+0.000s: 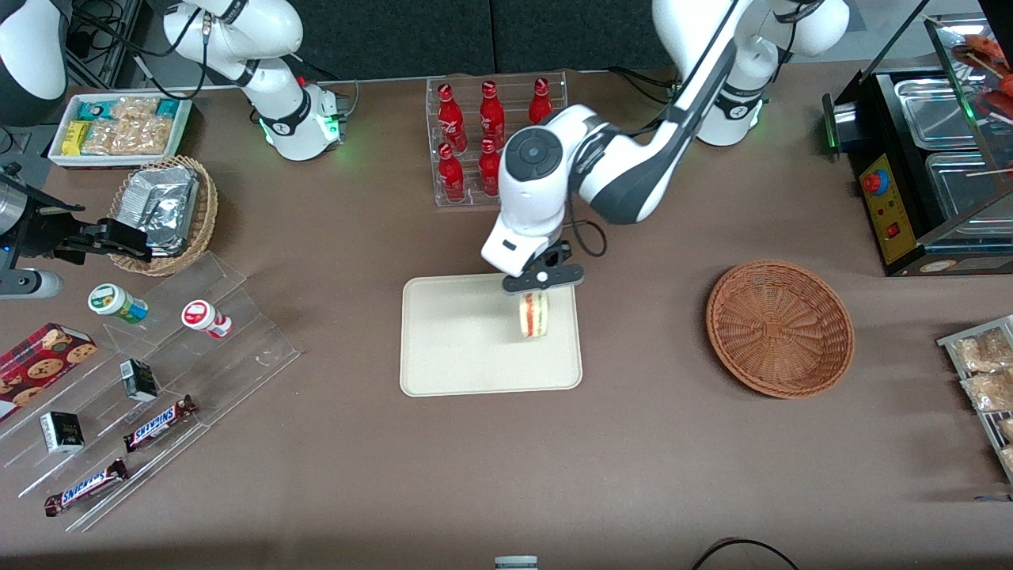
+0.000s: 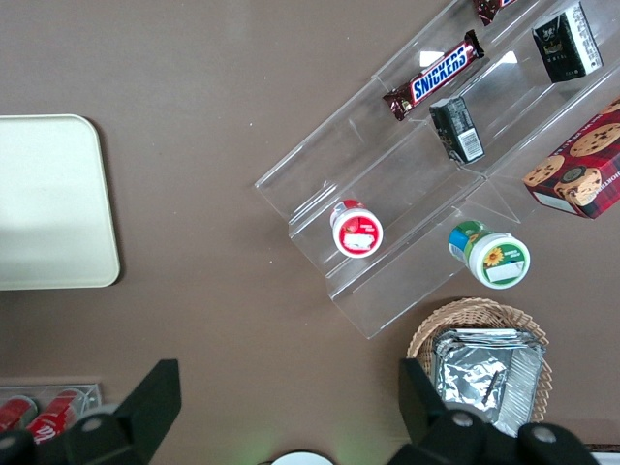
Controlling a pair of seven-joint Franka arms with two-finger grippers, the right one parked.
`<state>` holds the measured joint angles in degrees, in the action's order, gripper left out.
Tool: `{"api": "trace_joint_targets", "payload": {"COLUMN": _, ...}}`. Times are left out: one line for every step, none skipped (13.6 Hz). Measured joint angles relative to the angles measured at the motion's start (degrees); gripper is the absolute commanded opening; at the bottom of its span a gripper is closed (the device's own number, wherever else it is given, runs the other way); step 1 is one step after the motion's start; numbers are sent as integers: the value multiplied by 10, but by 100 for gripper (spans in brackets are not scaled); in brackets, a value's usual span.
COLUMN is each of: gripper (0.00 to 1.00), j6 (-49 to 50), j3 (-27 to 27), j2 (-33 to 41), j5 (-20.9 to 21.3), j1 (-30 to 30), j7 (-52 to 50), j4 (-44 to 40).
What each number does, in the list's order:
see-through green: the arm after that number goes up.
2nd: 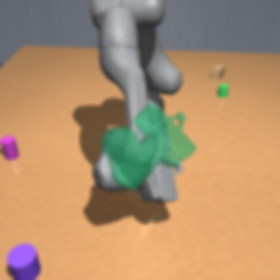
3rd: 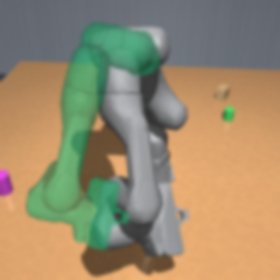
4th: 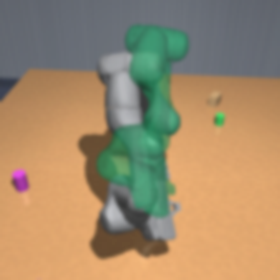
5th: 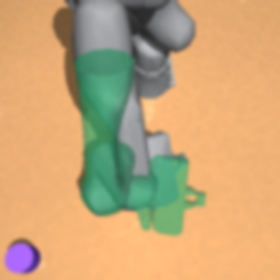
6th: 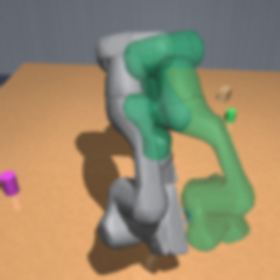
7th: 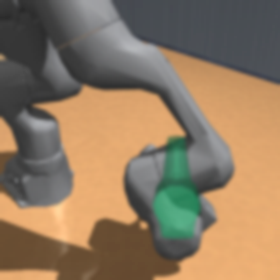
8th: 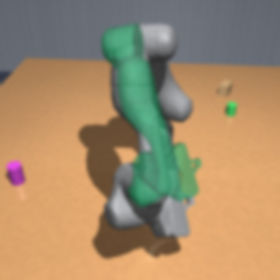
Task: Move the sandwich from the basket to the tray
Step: 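Lift the sandwich and carry it with the left gripper over the cream tray, then lower the sandwich onto the tray and open the left gripper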
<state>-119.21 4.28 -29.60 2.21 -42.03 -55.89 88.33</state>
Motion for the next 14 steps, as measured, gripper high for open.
{"api": "trace_joint_targets", "payload": {"gripper": 4, "j6": -15, "j3": 0, "j2": -22, "j5": 0, "j1": -5, "j7": 0, "j4": -12}}
{"api": "trace_joint_targets", "payload": {"gripper": 4, "j6": -31, "j3": 0, "j2": -42, "j5": 0, "j1": -10, "j7": 0, "j4": -21}}
{"api": "trace_joint_targets", "payload": {"gripper": 4, "j6": -47, "j3": 0, "j2": -59, "j5": 0, "j1": -17, "j7": 0, "j4": -27}}
{"api": "trace_joint_targets", "payload": {"gripper": 4, "j6": -63, "j3": 0, "j2": -74, "j5": 0, "j1": -23, "j7": 0, "j4": -31}}
{"api": "trace_joint_targets", "payload": {"gripper": 4, "j6": -78, "j3": 0, "j2": -86, "j5": 0, "j1": -27, "j7": 0, "j4": -33}}
{"api": "trace_joint_targets", "payload": {"gripper": 4, "j6": -86, "j3": 0, "j2": -96, "j5": 1, "j1": -31, "j7": 0, "j4": -34}}
{"api": "trace_joint_targets", "payload": {"gripper": 4, "j6": -89, "j3": 0, "j2": -103, "j5": 1, "j1": -34, "j7": 0, "j4": -34}}
{"api": "trace_joint_targets", "payload": {"gripper": 4, "j6": -90, "j3": -1, "j2": -108, "j5": 1, "j1": -37, "j7": -4, "j4": -34}}
{"api": "trace_joint_targets", "payload": {"gripper": 4, "j6": -90, "j3": -1, "j2": -110, "j5": 3, "j1": -37, "j7": -13, "j4": -34}}
{"api": "trace_joint_targets", "payload": {"gripper": 4, "j6": -90, "j3": -2, "j2": -112, "j5": 7, "j1": -37, "j7": -21, "j4": -34}}
{"api": "trace_joint_targets", "payload": {"gripper": 4, "j6": -90, "j3": -3, "j2": -114, "j5": 13, "j1": -37, "j7": -34, "j4": -34}}
{"api": "trace_joint_targets", "payload": {"gripper": 4, "j6": -90, "j3": -3, "j2": -116, "j5": 20, "j1": -37, "j7": -46, "j4": -34}}
{"api": "trace_joint_targets", "payload": {"gripper": 4, "j6": -90, "j3": -4, "j2": -118, "j5": 25, "j1": -37, "j7": -56, "j4": -34}}
{"api": "trace_joint_targets", "payload": {"gripper": 6, "j6": -90, "j3": -4, "j2": -119, "j5": 27, "j1": -37, "j7": -59, "j4": -34}}
